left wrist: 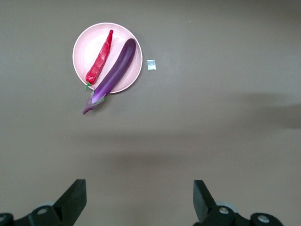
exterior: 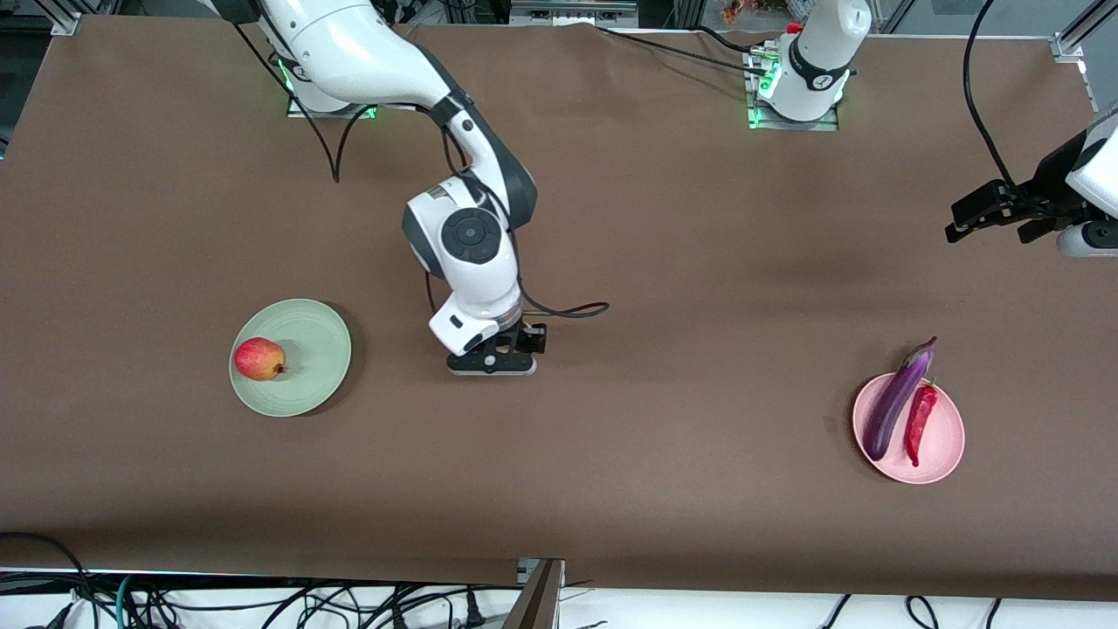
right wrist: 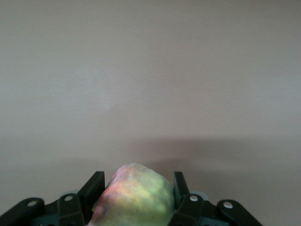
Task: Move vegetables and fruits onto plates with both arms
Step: 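Carry the peach to the green plate and lower it beside the pomegranate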
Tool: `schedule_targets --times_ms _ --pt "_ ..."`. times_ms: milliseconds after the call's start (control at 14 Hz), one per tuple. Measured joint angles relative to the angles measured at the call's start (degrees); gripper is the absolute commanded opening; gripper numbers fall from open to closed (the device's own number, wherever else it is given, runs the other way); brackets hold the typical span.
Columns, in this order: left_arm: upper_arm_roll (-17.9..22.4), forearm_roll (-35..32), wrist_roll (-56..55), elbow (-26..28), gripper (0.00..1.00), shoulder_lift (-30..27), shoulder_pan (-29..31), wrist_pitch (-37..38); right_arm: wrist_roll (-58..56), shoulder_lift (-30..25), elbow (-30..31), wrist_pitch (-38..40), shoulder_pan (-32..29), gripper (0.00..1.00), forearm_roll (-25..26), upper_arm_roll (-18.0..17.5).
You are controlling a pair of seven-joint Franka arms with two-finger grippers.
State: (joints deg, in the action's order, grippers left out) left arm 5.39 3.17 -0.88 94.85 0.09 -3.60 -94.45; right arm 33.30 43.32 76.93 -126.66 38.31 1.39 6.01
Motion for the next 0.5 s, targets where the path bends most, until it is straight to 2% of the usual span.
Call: schedule_targets --times_ms 286,500 --pt "0.0 0.0 0.0 0.0 1.00 0.3 0.0 0.0 -11.4 -3.1 0.0 9.4 -5.4 0.48 0.0 0.1" --pt "0.1 0.0 0.0 0.0 1.00 0.4 0.0 -0.1 -21.5 -4.6 0.6 13.0 -9.9 0.48 0.0 0.4"
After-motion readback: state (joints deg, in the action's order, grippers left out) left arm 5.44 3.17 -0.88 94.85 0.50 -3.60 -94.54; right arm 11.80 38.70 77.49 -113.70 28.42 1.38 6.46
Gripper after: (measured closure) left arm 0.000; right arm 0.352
